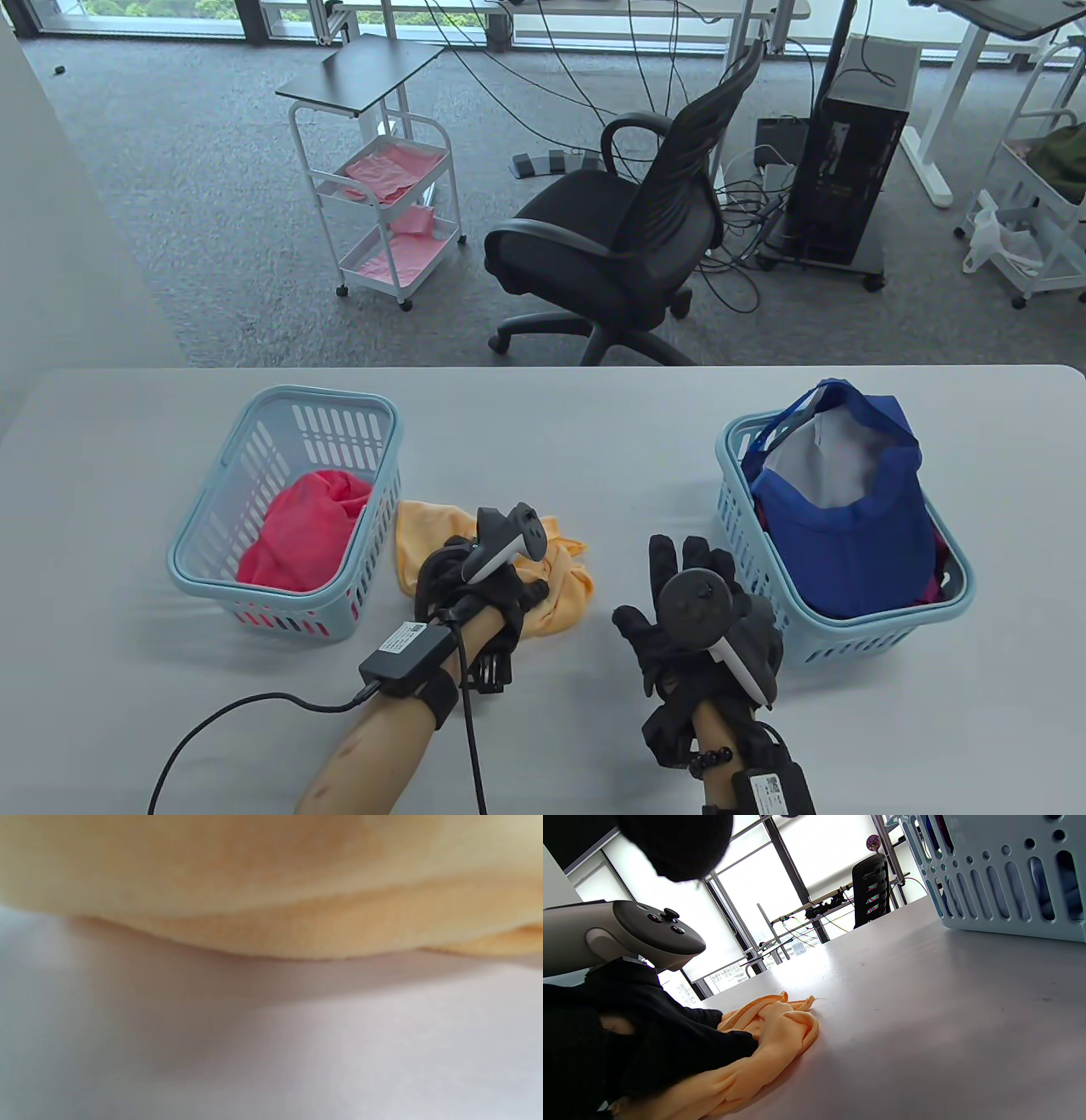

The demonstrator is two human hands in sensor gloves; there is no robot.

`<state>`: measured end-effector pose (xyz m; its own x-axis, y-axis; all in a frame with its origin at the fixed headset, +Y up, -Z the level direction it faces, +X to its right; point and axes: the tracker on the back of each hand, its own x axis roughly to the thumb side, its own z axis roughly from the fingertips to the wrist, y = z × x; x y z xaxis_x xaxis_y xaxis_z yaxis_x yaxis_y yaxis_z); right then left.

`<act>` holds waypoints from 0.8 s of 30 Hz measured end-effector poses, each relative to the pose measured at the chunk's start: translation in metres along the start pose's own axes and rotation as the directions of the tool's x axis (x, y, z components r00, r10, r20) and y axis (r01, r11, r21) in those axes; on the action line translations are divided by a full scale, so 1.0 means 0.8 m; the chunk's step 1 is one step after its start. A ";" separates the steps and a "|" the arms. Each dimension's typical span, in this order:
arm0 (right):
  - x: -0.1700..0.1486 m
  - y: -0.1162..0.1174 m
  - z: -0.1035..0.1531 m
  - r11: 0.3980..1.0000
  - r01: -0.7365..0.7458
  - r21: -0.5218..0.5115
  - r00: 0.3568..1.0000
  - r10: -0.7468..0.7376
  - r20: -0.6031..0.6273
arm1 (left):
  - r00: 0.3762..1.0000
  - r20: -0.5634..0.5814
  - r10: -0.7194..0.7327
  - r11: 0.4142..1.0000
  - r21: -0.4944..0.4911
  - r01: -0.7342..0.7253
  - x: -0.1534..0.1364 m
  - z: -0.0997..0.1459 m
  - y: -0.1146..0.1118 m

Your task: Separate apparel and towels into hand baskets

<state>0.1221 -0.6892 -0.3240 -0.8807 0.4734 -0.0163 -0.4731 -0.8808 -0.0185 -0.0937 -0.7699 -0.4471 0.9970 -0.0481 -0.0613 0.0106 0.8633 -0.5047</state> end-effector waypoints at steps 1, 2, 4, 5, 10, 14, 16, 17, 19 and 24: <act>0.000 0.000 0.000 1.000 0.001 -0.002 1.000 -0.001 -0.001 | 1.000 0.002 -0.004 1.000 0.013 0.004 0.003 0.001 0.001; -0.001 0.000 0.000 1.000 0.002 -0.003 1.000 -0.002 -0.001 | 1.000 0.006 -0.009 1.000 0.030 0.008 0.006 0.003 0.001; -0.001 0.001 0.000 1.000 0.001 -0.001 1.000 -0.001 -0.001 | 0.999 0.009 -0.038 0.998 0.059 0.037 0.010 0.006 0.001; -0.001 0.001 0.000 1.000 0.003 0.000 1.000 -0.003 -0.002 | 0.999 0.011 -0.052 0.996 0.078 0.051 0.013 0.008 0.002; -0.001 0.002 0.000 1.000 0.002 0.007 1.000 -0.002 -0.004 | 0.995 0.013 -0.104 0.984 0.148 0.101 0.022 0.014 0.007; -0.002 0.001 0.000 1.000 0.005 0.003 1.000 -0.005 -0.005 | 0.990 0.016 -0.140 0.971 0.197 0.134 0.027 0.017 0.013; -0.002 0.001 0.000 1.000 0.002 0.002 1.000 -0.002 -0.005 | 0.992 0.024 -0.127 0.972 0.202 0.119 0.027 0.018 0.015; -0.002 0.002 0.000 1.000 0.003 -0.001 1.000 -0.003 -0.007 | 0.993 0.033 -0.118 0.974 0.199 0.109 0.027 0.019 0.017; -0.002 0.002 0.000 1.000 0.002 -0.002 1.000 -0.002 -0.006 | 0.994 0.039 -0.099 0.976 0.198 0.089 0.027 0.021 0.021; -0.001 0.002 0.000 1.000 -0.007 -0.007 1.000 0.007 -0.003 | 0.993 0.072 -0.097 0.965 0.251 0.076 0.033 0.041 0.047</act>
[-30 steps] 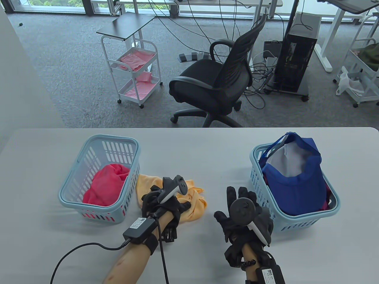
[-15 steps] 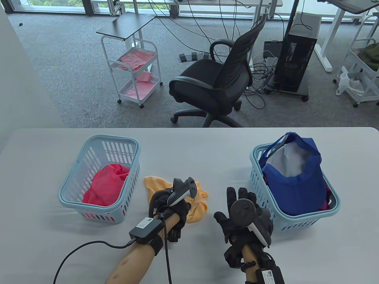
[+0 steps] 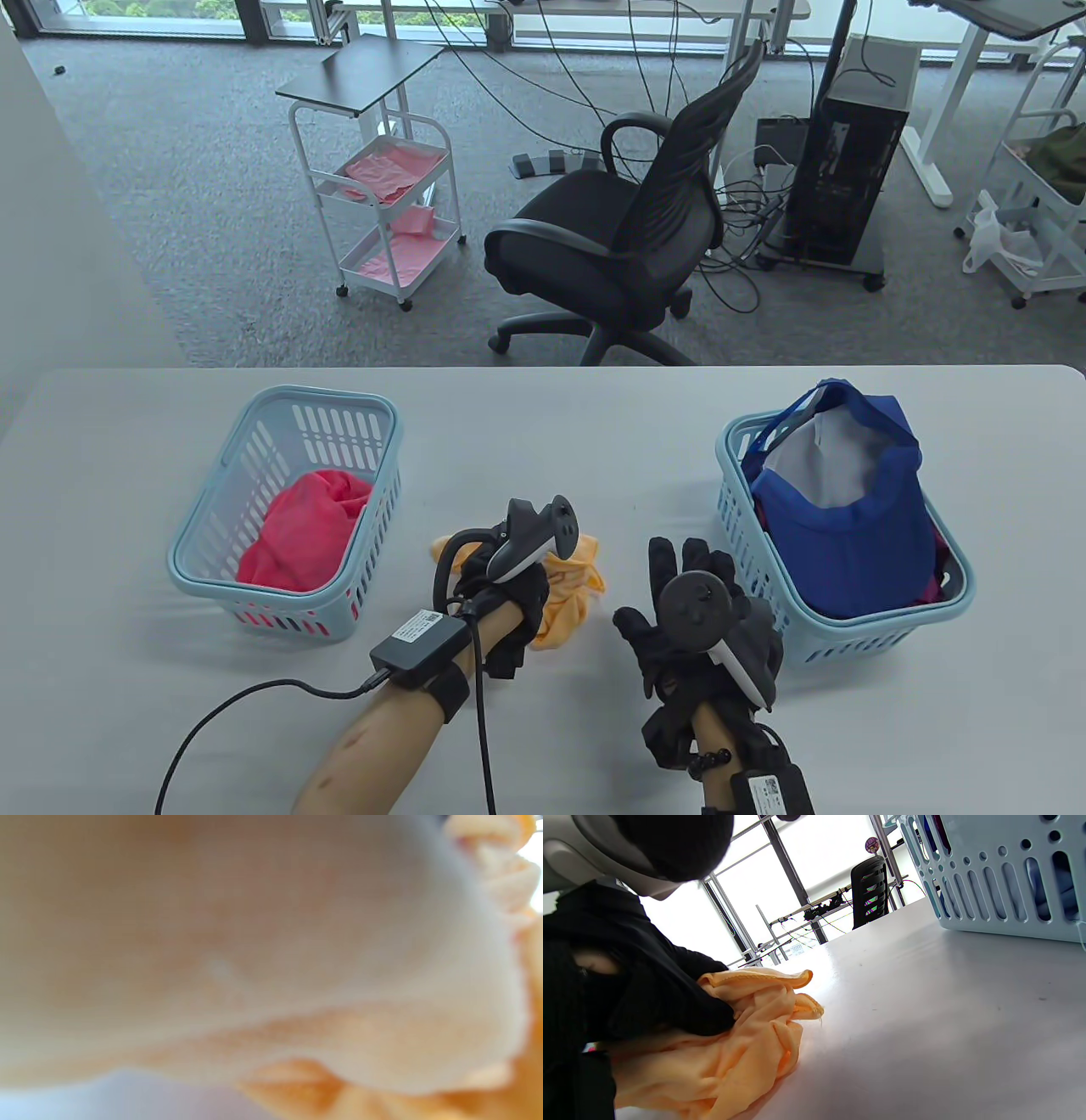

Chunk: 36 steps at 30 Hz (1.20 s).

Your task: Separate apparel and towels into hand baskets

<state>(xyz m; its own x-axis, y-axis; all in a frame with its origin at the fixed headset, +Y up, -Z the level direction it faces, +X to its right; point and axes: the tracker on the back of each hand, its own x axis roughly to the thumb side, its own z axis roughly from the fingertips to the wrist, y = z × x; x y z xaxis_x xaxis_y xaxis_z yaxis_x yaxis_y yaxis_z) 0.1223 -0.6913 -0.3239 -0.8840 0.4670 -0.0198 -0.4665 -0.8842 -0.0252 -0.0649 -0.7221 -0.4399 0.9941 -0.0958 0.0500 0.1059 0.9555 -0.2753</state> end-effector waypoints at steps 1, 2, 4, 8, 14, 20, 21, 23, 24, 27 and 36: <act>0.000 0.000 0.000 1.000 0.001 -0.004 1.000 -0.001 0.000 | 1.000 0.011 0.010 1.000 0.017 -0.010 0.001 0.005 0.010; 0.001 -0.001 0.000 1.000 0.001 -0.008 1.000 -0.001 0.002 | 0.999 0.022 0.028 0.999 0.034 -0.028 0.001 0.010 0.021; 0.001 -0.001 0.001 1.000 -0.004 -0.014 1.000 0.004 0.004 | 0.997 0.042 0.066 0.995 0.068 -0.069 0.000 0.021 0.042; 0.003 0.000 0.001 1.000 -0.010 -0.010 1.000 0.010 0.010 | 0.990 0.071 0.123 0.982 0.135 -0.132 -0.011 0.046 0.083; 0.006 0.000 0.001 1.000 -0.010 -0.019 1.000 0.010 0.018 | 0.970 0.090 0.224 0.945 0.222 -0.239 -0.047 0.087 0.143; 0.006 0.001 0.002 0.999 -0.024 -0.020 0.999 0.025 0.022 | 0.956 0.081 0.281 0.911 0.290 -0.292 -0.097 0.122 0.182; 0.006 0.001 0.002 0.999 -0.026 -0.019 0.999 0.026 0.022 | 0.954 0.075 0.292 0.904 0.304 -0.300 -0.108 0.127 0.186; 0.006 0.001 0.002 1.000 -0.023 -0.020 0.999 0.024 0.024 | 0.950 0.060 0.306 0.896 0.320 -0.309 -0.125 0.136 0.192; 0.006 0.001 0.002 1.000 -0.023 -0.020 0.999 0.023 0.024 | 0.949 0.055 0.311 0.894 0.322 -0.311 -0.133 0.139 0.195; 0.006 0.002 0.002 1.000 -0.024 -0.015 0.999 0.025 0.024 | 0.942 0.029 0.334 0.886 0.333 -0.324 -0.165 0.147 0.206; 0.008 0.002 0.001 1.000 -0.019 -0.012 0.999 0.019 0.030 | 0.893 -0.151 0.425 0.852 0.399 -0.338 -0.289 0.161 0.222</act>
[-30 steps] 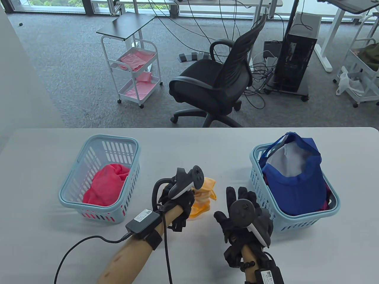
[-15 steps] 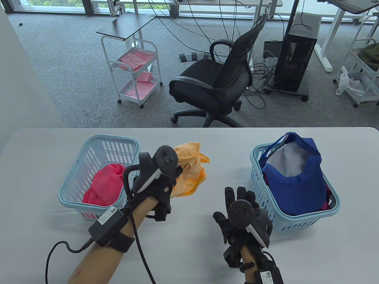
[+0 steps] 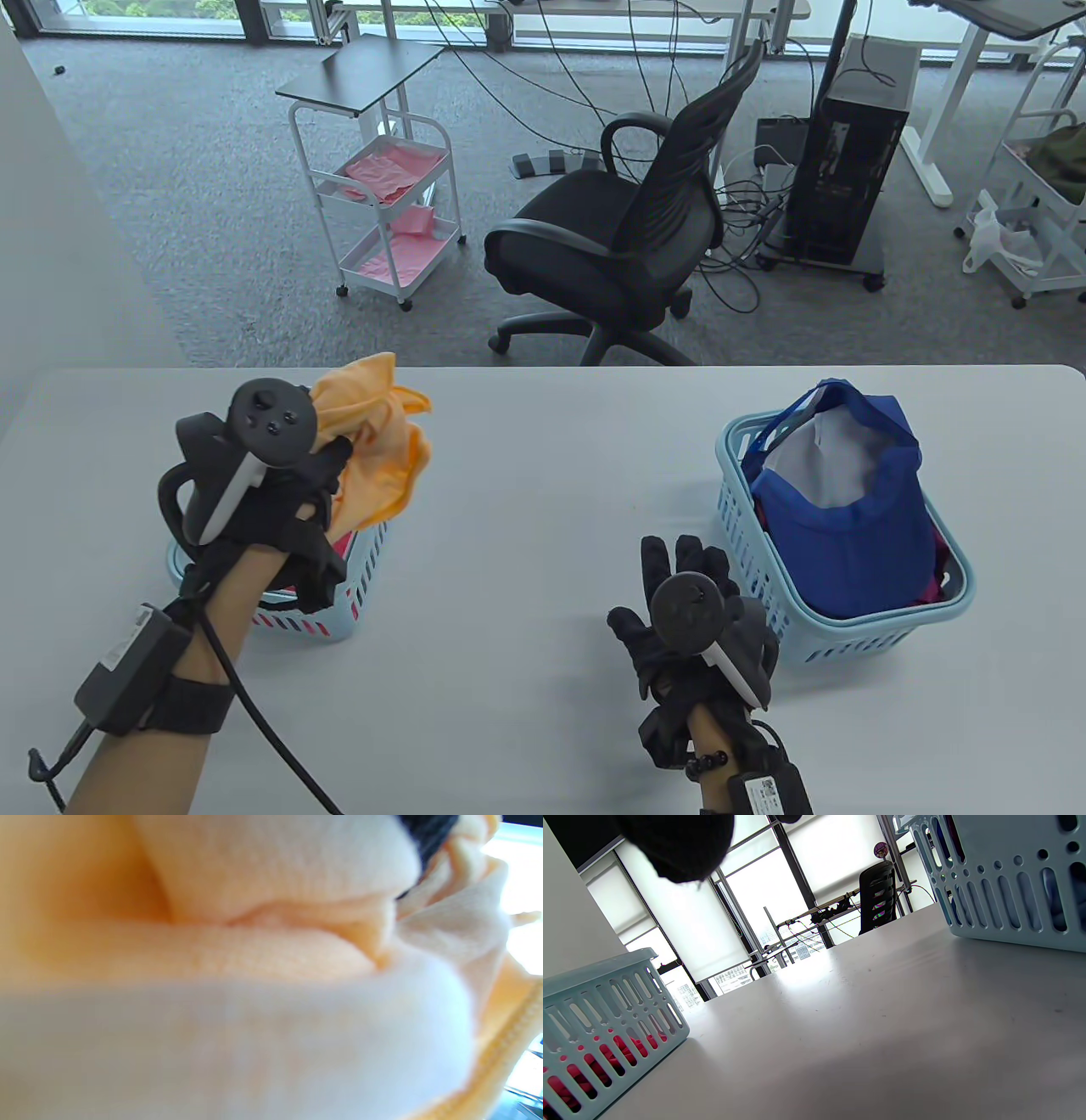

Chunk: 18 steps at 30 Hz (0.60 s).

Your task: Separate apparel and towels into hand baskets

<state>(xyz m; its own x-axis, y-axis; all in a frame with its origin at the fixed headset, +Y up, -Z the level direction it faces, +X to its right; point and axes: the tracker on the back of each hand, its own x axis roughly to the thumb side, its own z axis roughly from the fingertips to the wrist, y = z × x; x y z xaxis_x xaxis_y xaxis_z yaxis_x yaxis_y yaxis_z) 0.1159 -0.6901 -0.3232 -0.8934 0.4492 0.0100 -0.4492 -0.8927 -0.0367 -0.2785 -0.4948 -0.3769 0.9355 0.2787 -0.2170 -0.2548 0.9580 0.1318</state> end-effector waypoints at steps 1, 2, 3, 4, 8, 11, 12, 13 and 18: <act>0.000 0.000 0.000 1.000 0.000 0.001 1.000 0.000 0.001 | 1.000 -0.018 -0.003 1.000 0.001 0.003 -0.010 -0.003 0.002; 0.001 0.001 -0.001 1.000 -0.002 0.001 1.000 0.002 0.001 | 0.999 -0.045 -0.015 1.000 -0.001 0.015 -0.022 -0.008 0.003; 0.001 0.001 -0.001 1.000 -0.005 0.005 1.000 0.005 0.002 | 0.998 -0.064 -0.025 1.000 -0.006 0.025 -0.031 -0.011 0.003; 0.002 0.002 -0.001 1.000 -0.008 0.010 1.000 0.008 0.003 | 0.995 -0.088 -0.036 0.999 -0.015 0.035 -0.043 -0.016 0.003; 0.003 0.004 -0.001 1.000 -0.016 0.014 1.000 0.016 0.003 | 0.985 -0.164 -0.045 0.998 -0.058 0.036 -0.071 -0.027 -0.002; 0.003 0.004 -0.001 1.000 -0.018 0.015 1.000 0.018 0.003 | 0.979 -0.188 -0.082 0.995 -0.075 0.069 -0.079 -0.031 -0.010; 0.003 0.004 -0.001 1.000 -0.018 0.016 1.000 0.018 0.003 | 0.978 -0.192 -0.087 0.994 -0.079 0.073 -0.080 -0.032 -0.012; 0.003 0.004 -0.001 1.000 -0.018 0.018 1.000 0.018 0.002 | 0.976 -0.196 -0.089 0.994 -0.085 0.073 -0.081 -0.033 -0.016; 0.004 0.006 -0.004 0.999 -0.025 0.031 1.000 0.025 -0.003 | 0.966 -0.235 -0.105 0.989 -0.129 0.076 -0.088 -0.046 -0.037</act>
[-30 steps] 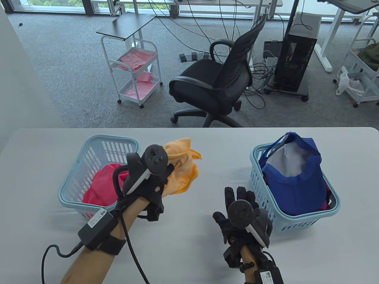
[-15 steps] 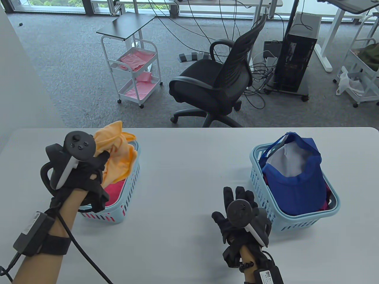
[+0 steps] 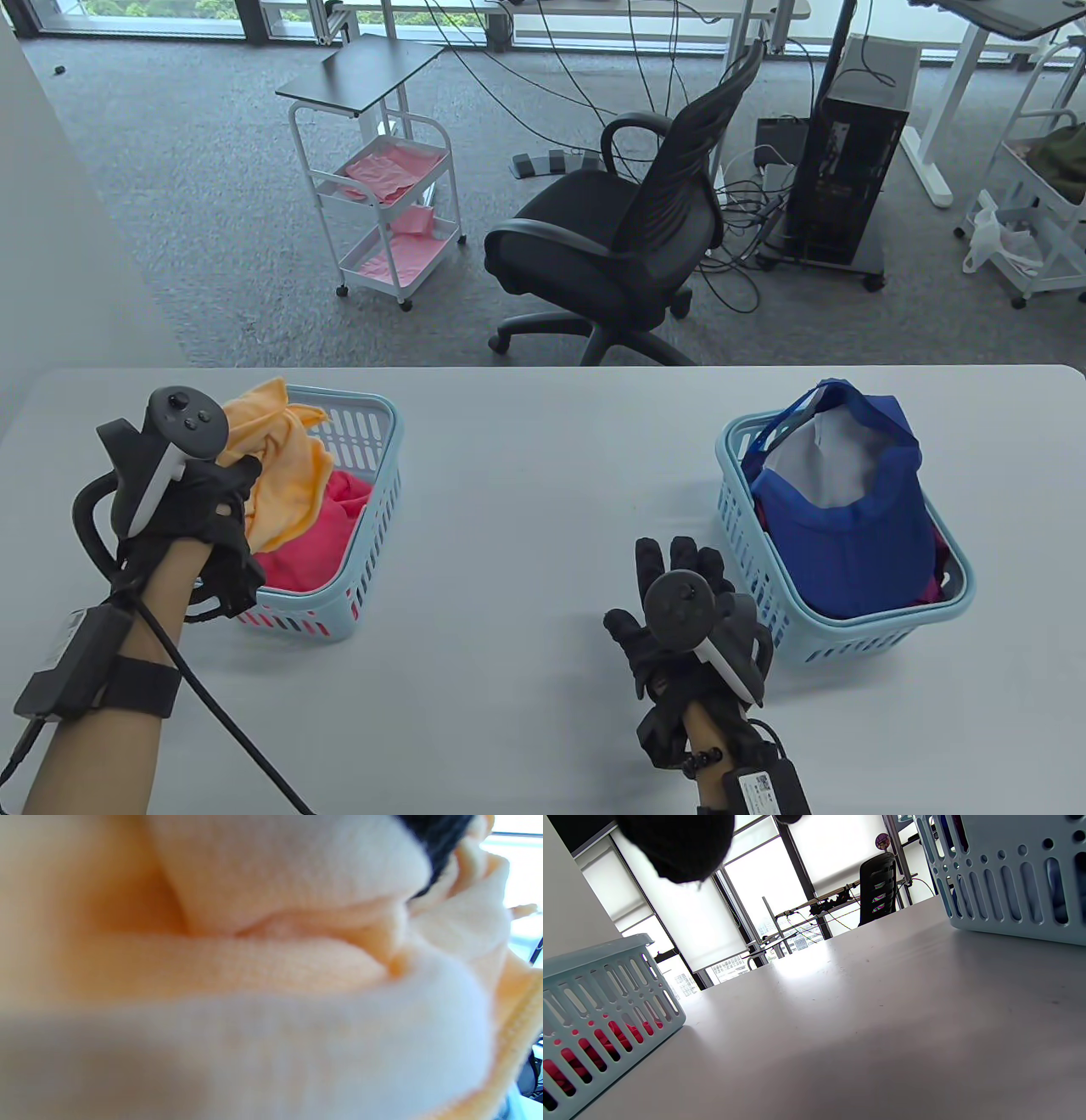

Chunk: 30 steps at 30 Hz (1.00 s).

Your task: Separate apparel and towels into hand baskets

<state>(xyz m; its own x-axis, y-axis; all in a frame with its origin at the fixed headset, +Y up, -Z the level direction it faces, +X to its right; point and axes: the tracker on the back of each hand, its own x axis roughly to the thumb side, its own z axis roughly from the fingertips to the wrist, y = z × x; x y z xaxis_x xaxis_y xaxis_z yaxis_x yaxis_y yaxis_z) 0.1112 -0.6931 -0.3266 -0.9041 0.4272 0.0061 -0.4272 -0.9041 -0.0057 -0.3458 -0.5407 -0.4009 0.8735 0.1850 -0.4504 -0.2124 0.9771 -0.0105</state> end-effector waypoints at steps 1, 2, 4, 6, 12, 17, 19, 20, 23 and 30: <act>0.000 0.000 0.000 1.000 0.001 -0.001 1.000 -0.001 0.000 | 1.000 -0.010 0.004 1.000 -0.014 -0.004 0.000 -0.003 -0.004; 0.000 0.000 0.000 1.000 0.001 -0.002 1.000 -0.001 0.000 | 1.000 -0.017 0.009 1.000 -0.019 -0.009 0.001 -0.006 -0.008; -0.001 -0.001 0.000 1.000 0.002 -0.002 1.000 -0.002 0.000 | 1.000 -0.026 0.011 0.999 -0.033 -0.012 0.003 -0.011 -0.014; -0.001 -0.001 -0.001 1.000 0.007 -0.003 1.000 -0.007 -0.001 | 0.999 -0.031 0.019 0.999 -0.047 -0.021 0.008 -0.015 -0.022; -0.003 -0.002 -0.001 1.000 0.015 0.003 1.000 -0.015 0.000 | 1.000 -0.007 0.005 0.996 -0.084 -0.006 0.023 -0.021 -0.040; -0.004 -0.002 -0.001 1.000 0.020 0.001 1.000 -0.020 0.000 | 0.999 0.034 0.011 0.995 -0.096 -0.007 0.038 -0.015 -0.048; -0.005 -0.002 -0.001 1.000 0.018 0.003 1.000 -0.018 0.000 | 0.998 0.063 -0.004 0.997 -0.078 0.009 0.045 -0.009 -0.047; -0.005 -0.002 -0.001 1.000 0.018 0.004 1.000 -0.018 0.000 | 0.997 0.081 -0.014 0.997 -0.068 0.020 0.049 -0.005 -0.046; -0.004 -0.002 -0.001 1.000 0.017 0.004 1.000 -0.017 0.000 | 0.989 0.144 -0.036 0.999 -0.031 0.041 0.061 0.010 -0.041; -0.005 -0.002 -0.001 1.000 0.010 0.000 1.000 -0.010 0.001 | 0.937 0.348 -0.029 0.998 0.064 0.007 0.101 0.070 -0.023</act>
<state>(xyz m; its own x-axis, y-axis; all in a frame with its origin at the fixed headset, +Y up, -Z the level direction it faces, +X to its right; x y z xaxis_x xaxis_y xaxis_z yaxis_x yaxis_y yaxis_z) 0.1153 -0.6931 -0.3272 -0.8997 0.4364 0.0068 -0.4365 -0.8997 -0.0055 -0.2470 -0.5376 -0.3870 0.9771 0.1814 -0.1112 -0.1776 0.9832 0.0431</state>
